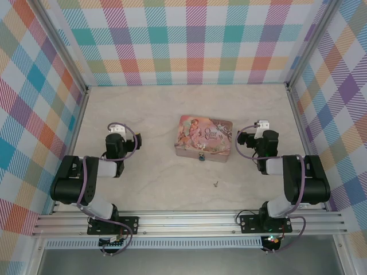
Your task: Unlock the padlock with the key
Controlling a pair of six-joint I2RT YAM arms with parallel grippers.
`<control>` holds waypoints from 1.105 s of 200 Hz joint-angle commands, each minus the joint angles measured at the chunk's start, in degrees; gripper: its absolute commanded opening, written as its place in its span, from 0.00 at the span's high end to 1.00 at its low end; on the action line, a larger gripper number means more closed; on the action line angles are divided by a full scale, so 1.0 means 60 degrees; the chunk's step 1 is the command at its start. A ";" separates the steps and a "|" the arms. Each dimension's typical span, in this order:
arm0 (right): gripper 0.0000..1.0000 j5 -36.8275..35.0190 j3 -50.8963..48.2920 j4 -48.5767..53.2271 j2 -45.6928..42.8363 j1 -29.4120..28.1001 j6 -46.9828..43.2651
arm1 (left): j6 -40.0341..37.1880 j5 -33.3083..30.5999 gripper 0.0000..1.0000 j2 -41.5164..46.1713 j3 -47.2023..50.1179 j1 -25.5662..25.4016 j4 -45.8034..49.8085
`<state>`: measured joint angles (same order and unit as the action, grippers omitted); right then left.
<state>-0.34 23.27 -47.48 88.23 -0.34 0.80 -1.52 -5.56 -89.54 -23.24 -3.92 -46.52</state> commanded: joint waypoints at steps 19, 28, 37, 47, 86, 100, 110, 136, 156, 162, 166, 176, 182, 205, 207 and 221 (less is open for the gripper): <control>0.00 0.0186 0.0019 -0.0078 -0.0041 0.0020 -0.0012 | 0.0033 0.0047 0.00 -0.0034 -0.0129 0.0048 0.0011; 0.00 0.0188 0.0019 -0.0083 -0.0040 0.0021 -0.0016 | 0.0034 0.0051 0.00 -0.0033 -0.0136 0.0044 0.0018; 0.00 0.0188 0.0019 -0.0080 -0.0041 0.0020 -0.0016 | 0.0036 0.0054 0.00 -0.0033 -0.0129 0.0049 0.0009; 0.00 0.0185 0.0019 -0.0084 -0.0041 0.0013 -0.0009 | 0.0041 0.0050 0.00 -0.0033 -0.0145 0.0053 0.0011; 0.00 0.0184 0.0019 -0.0081 -0.0041 0.0016 -0.0014 | 0.0034 0.0059 0.00 -0.0034 -0.0128 0.0052 0.0005; 0.00 0.0184 0.0019 -0.0073 -0.0038 0.0014 -0.0016 | 0.0033 0.0052 0.00 -0.0033 -0.0137 0.0045 0.0014; 0.00 0.0191 0.0030 -0.0055 -0.0027 0.0014 -0.0002 | 0.0036 0.0058 0.00 -0.0033 -0.0140 0.0053 0.0013; 0.00 0.0193 0.0033 -0.0055 -0.0027 0.0017 -0.0001 | 0.0035 0.0051 0.00 -0.0033 -0.0129 0.0053 0.0007; 0.00 0.0355 0.0004 -0.0099 -0.0042 0.0096 0.0043 | 0.0052 -0.0027 0.00 -0.0015 -0.0134 0.0053 -0.0004; 0.00 0.0364 -0.0009 -0.0124 -0.0041 0.0100 0.0057 | 0.0126 -0.0129 0.00 0.0138 -0.0250 0.0052 0.0366; 0.00 0.0338 -0.0010 -0.0143 -0.0055 0.0100 0.0076 | 0.0174 -0.0207 0.00 0.0266 -0.0340 0.0047 0.0595; 0.00 0.0054 0.0080 0.0194 -0.0217 0.0111 0.0219 | 0.0167 -0.0229 0.00 0.0729 -0.0740 0.0045 0.1701; 0.00 -0.0022 0.0169 0.0504 -0.0403 0.0150 0.0319 | 0.0153 -0.0182 0.00 0.1012 -0.1011 0.0042 0.2363; 0.00 0.0024 0.0585 0.1997 -0.1267 0.0207 0.0328 | 0.0187 -0.0011 0.00 0.1986 -0.1335 0.0053 0.3174; 0.00 0.0012 0.0607 0.2201 -0.1362 0.0208 0.0341 | 0.0229 -0.0011 0.00 0.2083 -0.1328 0.0053 0.3159; 0.00 -0.0057 0.0907 0.3310 -0.1970 0.0211 0.0537 | 0.0524 0.0045 0.00 0.2692 -0.1471 0.0052 0.3541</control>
<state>-0.32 24.71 -38.20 82.30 0.54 2.15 -0.78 -5.85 -79.75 -29.91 -3.92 -31.38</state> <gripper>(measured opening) 0.997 0.998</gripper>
